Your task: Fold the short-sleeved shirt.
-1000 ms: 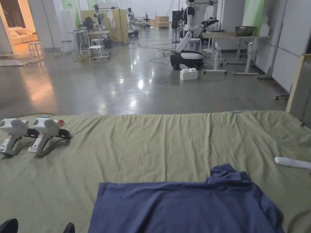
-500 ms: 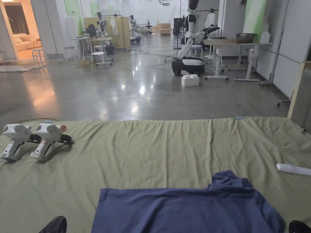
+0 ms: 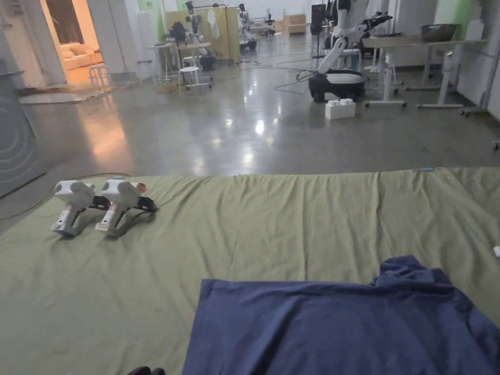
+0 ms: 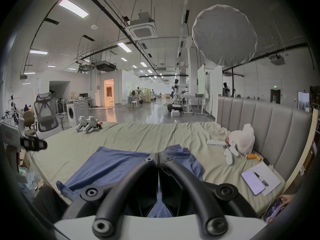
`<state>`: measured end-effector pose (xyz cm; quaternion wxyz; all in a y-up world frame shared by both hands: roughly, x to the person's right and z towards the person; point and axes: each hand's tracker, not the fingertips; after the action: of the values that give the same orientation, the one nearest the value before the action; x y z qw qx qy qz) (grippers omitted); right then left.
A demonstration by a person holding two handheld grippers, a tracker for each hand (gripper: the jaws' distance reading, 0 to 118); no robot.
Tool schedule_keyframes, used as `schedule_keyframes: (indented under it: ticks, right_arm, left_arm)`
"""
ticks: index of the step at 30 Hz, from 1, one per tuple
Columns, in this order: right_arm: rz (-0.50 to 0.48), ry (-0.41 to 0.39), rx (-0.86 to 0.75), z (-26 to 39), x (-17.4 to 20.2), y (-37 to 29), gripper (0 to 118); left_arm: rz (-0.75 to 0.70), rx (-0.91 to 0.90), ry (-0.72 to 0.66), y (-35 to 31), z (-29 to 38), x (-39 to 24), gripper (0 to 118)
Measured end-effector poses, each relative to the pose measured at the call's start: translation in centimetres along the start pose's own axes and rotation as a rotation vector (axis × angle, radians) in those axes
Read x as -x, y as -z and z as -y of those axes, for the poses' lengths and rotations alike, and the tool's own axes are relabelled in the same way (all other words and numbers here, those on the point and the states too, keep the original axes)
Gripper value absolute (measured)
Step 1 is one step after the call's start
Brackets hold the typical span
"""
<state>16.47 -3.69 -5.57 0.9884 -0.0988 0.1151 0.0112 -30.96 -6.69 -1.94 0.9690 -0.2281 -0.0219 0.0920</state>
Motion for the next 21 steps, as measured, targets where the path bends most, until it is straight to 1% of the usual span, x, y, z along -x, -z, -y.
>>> schedule_keyframes:
  ticks: [1, 2, 3, 4, 6, 9, 11, 13, 15, 17, 18, 21]
  right_arm:
    - [-0.002, 0.001, 0.013, 0.3, 0.0, 0.0, 0]
    - [-0.003, 0.001, 0.028, 0.7, -0.1, 0.1, 0]
    - [-0.01, 0.0, 0.046, 1.0, -0.1, 0.1, 0]
    - [-0.014, 0.002, 0.054, 1.3, -0.1, 0.1, 0]
    - [-0.025, 0.015, 0.079, 1.9, -0.2, 0.2, 0]
    - [-0.029, 0.034, 0.118, 3.0, -0.5, 0.6, 0]
    - [-0.029, 0.044, 0.132, 3.3, -0.7, 0.6, 0]
    - [-0.024, 0.047, 0.143, 3.6, -0.9, 0.5, 0]
    - [-0.015, 0.049, 0.156, 3.8, -1.2, 0.4, 0]
    - [-0.004, 0.053, 0.162, 3.9, -1.5, 0.2, 0]
    - [0.004, 0.056, 0.168, 4.0, -1.8, 0.1, 0]
    - [0.029, 0.073, 0.181, 4.3, -2.5, -0.3, 0]
  left_arm:
    - [-0.021, 0.037, -0.005, 0.6, 1.1, 0.6, 32]
    - [-0.044, 0.105, -0.005, 1.4, 1.8, 1.5, 43]
    - [-0.061, 0.151, 0.004, 1.9, 2.8, 2.0, 52]
    - [-0.072, 0.158, 0.001, 2.3, 3.8, 2.5, 53]
    - [-0.073, 0.256, -0.042, 3.4, 5.6, 3.5, 53]
    - [-0.063, 0.333, -0.1, 4.8, 8.1, 4.2, 53]
    - [-0.039, 0.391, -0.077, 5.8, 8.9, 4.0, 53]
    - [-0.023, 0.432, -0.026, 6.7, 9.3, 3.9, 53]
    - [-0.031, 0.454, -0.033, 7.7, 9.5, 3.9, 53]
    - [-0.03, 0.462, -0.031, 8.5, 9.3, 3.9, 51]
    - [-0.031, 0.478, -0.033, 8.8, 9.2, 3.9, 44]
    - [-0.029, 0.507, -0.043, 9.7, 9.2, 3.7, 14]
